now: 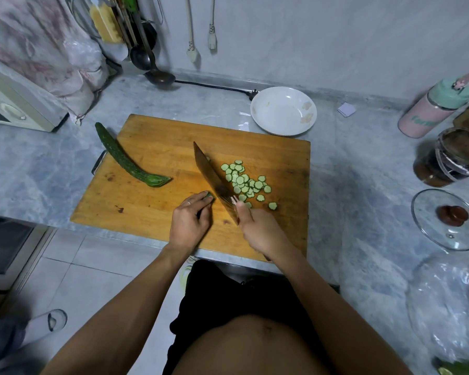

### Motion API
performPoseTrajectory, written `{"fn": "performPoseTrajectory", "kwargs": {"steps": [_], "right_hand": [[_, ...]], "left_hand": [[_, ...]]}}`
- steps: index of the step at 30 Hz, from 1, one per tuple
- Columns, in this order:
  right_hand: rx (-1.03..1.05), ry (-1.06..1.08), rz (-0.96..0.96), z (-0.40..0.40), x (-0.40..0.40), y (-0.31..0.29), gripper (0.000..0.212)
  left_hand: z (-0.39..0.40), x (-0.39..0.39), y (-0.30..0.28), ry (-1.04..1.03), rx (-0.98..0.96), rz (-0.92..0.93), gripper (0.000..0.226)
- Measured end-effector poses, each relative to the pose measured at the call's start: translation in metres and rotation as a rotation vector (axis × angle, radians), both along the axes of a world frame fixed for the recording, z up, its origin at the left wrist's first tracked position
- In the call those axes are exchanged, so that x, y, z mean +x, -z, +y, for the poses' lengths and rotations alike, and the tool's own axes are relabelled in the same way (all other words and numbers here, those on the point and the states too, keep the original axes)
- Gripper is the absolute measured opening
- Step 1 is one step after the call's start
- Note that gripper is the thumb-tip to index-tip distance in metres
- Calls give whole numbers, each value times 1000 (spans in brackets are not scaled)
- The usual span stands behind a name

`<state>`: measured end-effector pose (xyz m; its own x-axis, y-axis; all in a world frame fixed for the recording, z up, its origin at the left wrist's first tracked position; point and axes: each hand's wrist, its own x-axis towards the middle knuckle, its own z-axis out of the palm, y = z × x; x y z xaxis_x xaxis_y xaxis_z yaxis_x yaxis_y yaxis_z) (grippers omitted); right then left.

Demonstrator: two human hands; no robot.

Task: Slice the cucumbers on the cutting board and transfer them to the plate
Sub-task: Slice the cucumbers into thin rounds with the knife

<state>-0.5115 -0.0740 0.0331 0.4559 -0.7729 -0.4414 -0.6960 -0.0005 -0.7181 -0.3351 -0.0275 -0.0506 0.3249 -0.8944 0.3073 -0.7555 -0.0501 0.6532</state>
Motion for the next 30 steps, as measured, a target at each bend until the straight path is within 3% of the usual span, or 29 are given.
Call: {"fn": "performPoseTrajectory", "kwargs": {"steps": [7,14,30], "right_hand": [[1,42,9,4,-17,0,79],[-30,-4,-17,12,-20,-11,76],[-46,-73,-14,18,-16,-18,59]], "left_hand": [[0,1,1,-66,22,-20,23],[2,1,-1,2,42,-116,30],[3,3,-3,12,31,-98,30]]}}
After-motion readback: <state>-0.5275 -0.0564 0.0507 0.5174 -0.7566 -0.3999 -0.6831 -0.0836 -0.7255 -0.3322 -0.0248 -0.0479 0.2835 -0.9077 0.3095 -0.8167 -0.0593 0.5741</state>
